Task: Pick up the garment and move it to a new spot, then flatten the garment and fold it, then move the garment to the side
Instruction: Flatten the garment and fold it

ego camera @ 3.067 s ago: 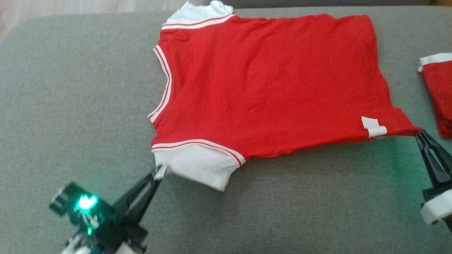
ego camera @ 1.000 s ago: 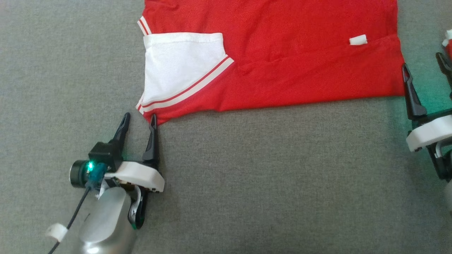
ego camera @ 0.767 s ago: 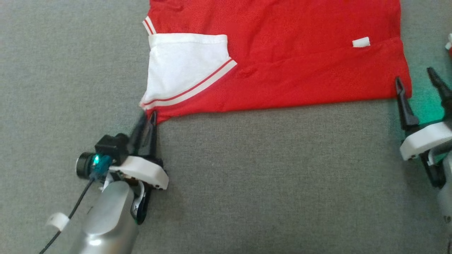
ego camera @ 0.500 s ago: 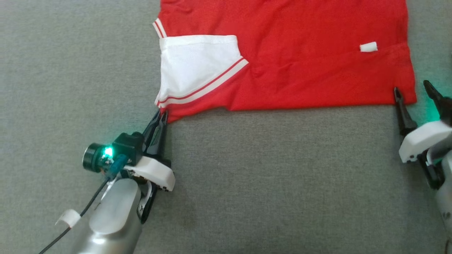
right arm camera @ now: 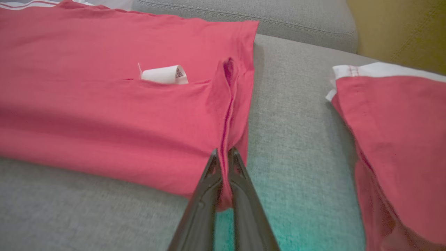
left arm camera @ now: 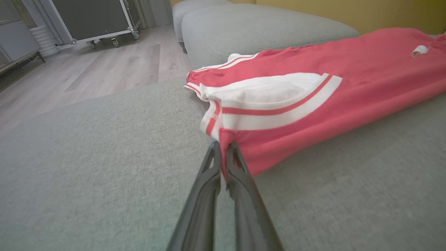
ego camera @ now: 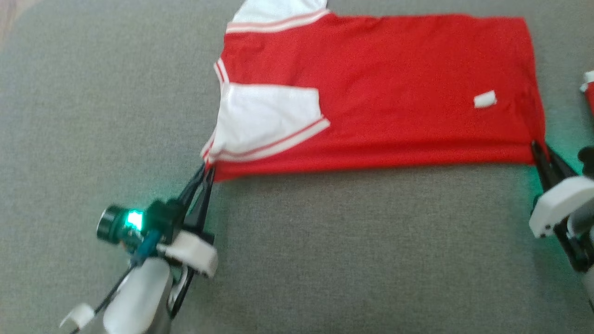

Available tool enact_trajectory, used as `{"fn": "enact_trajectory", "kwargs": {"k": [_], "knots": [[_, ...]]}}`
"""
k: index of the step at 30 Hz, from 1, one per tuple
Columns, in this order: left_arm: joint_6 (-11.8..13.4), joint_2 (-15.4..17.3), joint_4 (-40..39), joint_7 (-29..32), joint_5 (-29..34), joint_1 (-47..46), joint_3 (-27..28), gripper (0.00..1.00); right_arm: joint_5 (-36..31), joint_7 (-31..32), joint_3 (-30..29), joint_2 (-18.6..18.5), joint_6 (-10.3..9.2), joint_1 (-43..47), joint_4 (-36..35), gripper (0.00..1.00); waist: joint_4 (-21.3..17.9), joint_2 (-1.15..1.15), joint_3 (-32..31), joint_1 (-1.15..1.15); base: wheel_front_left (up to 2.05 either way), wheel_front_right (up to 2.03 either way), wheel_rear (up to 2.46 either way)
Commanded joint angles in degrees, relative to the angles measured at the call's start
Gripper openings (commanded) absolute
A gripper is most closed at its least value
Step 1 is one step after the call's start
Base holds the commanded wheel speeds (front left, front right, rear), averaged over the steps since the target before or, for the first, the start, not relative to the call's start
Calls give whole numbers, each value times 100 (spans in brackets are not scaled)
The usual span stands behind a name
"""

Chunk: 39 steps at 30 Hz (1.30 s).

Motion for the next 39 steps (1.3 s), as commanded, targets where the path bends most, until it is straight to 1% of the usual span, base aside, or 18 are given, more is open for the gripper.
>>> {"fn": "enact_trajectory", "kwargs": {"k": [1, 5, 9, 16, 18, 19, 20, 21, 22, 23, 24, 25, 29, 33, 37, 39], "knots": [[55, 296, -251, -55, 40, 131, 180, 0, 164, 58, 84, -259, 37, 259, -279, 0, -50, 0, -158, 0, 0, 0, 0], [77, 443, -562, -39, 31, 581, 132, 0, 501, 185, 139, -426, 37, 733, -684, 0, -72, 0, -355, 0, 0, 0, 0], [142, 583, -996, 97, 29, 1120, 51, 0, 673, 343, 40, -565, 37, 1375, -1110, 0, -67, 0, -533, 0, 0, 0, 0], [265, 802, -1860, 471, -16, 2097, -110, 0, 694, 499, -475, -585, 37, 2579, -1883, 0, -70, 0, -706, 0, 0, 0, 0], [281, 830, -1978, 524, -32, 2204, -120, 0, 667, 536, -553, -567, 37, 2715, -2015, 0, -78, 0, -714, 0, 0, 0, 0], [304, 855, -2084, 569, -49, 2291, -119, 0, 634, 579, -627, -540, 37, 2829, -2142, 2, -87, 0, -719, 0, 0, 0, 0], [327, 880, -2162, 602, -61, 2357, -113, 0, 616, 632, -695, -494, 37, 2925, -2258, 17, -100, 0, -730, 0, 0, 0, 0], [345, 903, -2213, 636, -67, 2401, -110, 0, 590, 687, -746, -451, 37, 2999, -2360, 38, -114, 0, -741, 0, 0, 0, 0], [360, 920, -2243, 665, -65, 2419, -112, 0, 555, 744, -791, -407, 37, 3057, -2453, 80, -124, 0, -751, 0, 0, 0, 0], [370, 928, -2255, 689, -62, 2423, -119, 0, 516, 807, -826, -365, 37, 3104, -2542, 100, -133, 0, -759, 0, 0, 0, 0], [365, 922, -2246, 745, -86, 2427, -127, 15, 476, 874, -848, -330, 37, 3140, -2631, 100, -141, 0, -766, 0, 0, 0, 0], [371, 922, -2234, 799, -86, 2408, -138, 100, 451, 920, -879, -296, 37, 3162, -2732, 100, -146, 0, -771, 0, 0, 0, 0], [322, 920, -2301, 963, -57, 2208, -207, 100, 351, 989, -1092, -224, 37, 3214, -3123, 100, -180, 0, -758, 0, 0, 0, 0], [237, 1028, -2591, 1106, -98, 1753, -79, 100, 192, 981, -1315, -215, 37, 3160, -3439, 100, -266, 0, -603, 0, 0, 0, 0], [-76, 1203, -2842, 1424, -95, 741, 28, 100, 94, 994, -1383, -200, 37, 3001, -3644, 100, -367, 0, -335, 0, 0, 0, 0], [-253, 1213, -2796, 1660, -210, 119, 59, 100, 51, 997, -1346, -196, 37, 2883, -3702, 100, -444, 0, -194, 0, 0, 0, 0]]}}
